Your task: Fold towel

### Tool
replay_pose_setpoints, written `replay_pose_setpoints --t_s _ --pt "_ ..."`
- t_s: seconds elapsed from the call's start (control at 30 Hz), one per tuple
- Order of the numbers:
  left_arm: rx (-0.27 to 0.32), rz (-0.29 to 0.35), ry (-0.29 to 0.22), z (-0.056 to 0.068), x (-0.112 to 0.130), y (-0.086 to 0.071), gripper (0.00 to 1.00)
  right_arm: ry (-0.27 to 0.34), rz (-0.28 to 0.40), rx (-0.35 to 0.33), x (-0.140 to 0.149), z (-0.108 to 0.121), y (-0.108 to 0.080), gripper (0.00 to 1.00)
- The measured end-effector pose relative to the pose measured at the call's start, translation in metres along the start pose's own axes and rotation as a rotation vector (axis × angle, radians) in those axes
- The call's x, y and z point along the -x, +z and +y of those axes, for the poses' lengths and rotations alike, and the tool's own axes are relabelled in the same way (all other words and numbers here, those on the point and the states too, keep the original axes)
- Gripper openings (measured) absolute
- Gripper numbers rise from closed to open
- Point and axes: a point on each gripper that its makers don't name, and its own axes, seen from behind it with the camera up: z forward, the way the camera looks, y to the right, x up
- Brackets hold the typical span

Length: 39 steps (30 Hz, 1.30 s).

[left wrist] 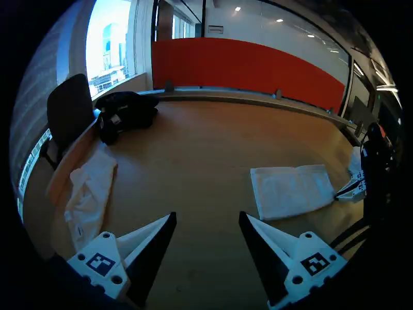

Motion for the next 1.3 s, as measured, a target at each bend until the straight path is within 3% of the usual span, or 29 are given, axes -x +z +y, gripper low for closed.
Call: replay_pose_setpoints --t_s 0.4,0.97,1.3 --pt "-0.003 0.002 -0.01 -0.002 0.001 -0.002 0.89 -0.003 0.099 0.009 -0.045 -0.004 -0.017 0.05" --pt "-0.011 0.013 -0.017 -0.006 -0.001 -0.008 0.89 -0.145 0.26 -0.005 -0.149 -0.021 -0.044 0.05" --pt "-0.015 0.015 -0.023 -0.01 0.001 -0.009 0.89 -0.175 0.274 -0.017 -0.163 -0.027 -0.048 0.05"
